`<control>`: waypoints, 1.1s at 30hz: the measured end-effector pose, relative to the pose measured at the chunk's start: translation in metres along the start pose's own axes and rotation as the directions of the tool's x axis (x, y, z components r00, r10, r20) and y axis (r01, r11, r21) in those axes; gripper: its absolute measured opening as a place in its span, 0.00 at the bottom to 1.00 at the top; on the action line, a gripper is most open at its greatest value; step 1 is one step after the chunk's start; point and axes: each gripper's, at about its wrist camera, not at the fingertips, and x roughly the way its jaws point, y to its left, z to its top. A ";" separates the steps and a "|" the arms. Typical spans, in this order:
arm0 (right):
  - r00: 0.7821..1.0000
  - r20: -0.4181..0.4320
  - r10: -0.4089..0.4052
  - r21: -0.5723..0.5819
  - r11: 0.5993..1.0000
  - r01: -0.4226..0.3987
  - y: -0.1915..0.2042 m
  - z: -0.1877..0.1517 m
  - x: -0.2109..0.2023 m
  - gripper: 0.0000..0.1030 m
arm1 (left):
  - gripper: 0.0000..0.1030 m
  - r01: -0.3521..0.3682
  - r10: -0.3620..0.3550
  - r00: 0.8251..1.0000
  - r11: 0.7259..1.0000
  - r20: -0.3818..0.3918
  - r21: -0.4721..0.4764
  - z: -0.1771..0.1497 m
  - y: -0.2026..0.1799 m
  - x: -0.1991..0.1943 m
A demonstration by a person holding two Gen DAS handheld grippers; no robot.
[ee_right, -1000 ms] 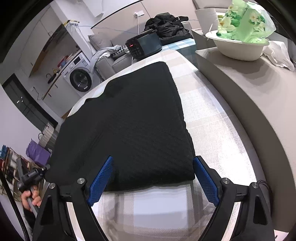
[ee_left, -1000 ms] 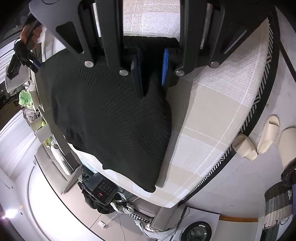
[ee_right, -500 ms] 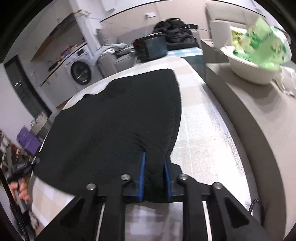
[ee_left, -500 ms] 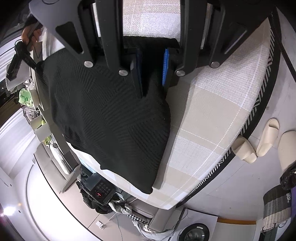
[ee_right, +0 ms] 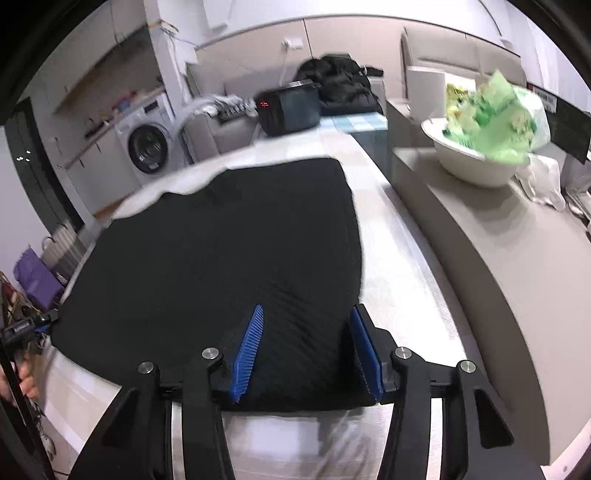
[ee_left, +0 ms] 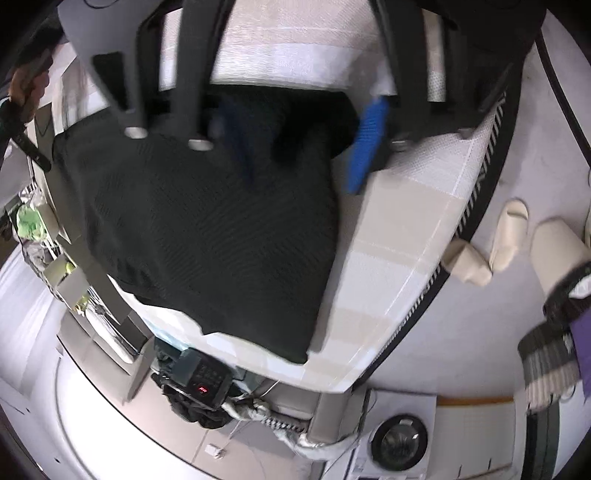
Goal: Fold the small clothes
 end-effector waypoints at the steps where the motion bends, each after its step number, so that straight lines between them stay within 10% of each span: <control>1: 1.000 0.008 0.001 -0.011 1.000 -0.001 0.006 0.001 0.000 0.50 | 0.69 0.008 -0.008 1.000 1.000 0.009 0.010 0.000 -0.005 -0.003; 8: 0.996 -0.044 0.075 -0.130 0.988 -0.080 0.064 0.001 0.032 0.62 | 0.99 0.147 -0.144 0.989 0.978 -0.030 0.147 -0.013 -0.062 0.005; 21: 0.967 -0.177 0.181 -0.283 0.932 -0.226 0.113 -0.001 0.088 0.62 | 0.99 0.149 -0.125 0.986 0.956 -0.110 0.252 -0.031 -0.103 0.050; 30: 0.987 -0.095 -0.132 -0.381 0.921 0.086 0.064 -0.022 0.060 0.63 | 0.99 0.127 -0.105 0.990 0.948 -0.091 0.292 -0.033 -0.102 0.052; 33: 0.989 -0.076 -0.127 -0.356 0.930 0.092 0.046 -0.030 0.049 0.63 | 0.99 0.131 -0.109 0.990 0.948 -0.091 0.290 -0.032 -0.102 0.052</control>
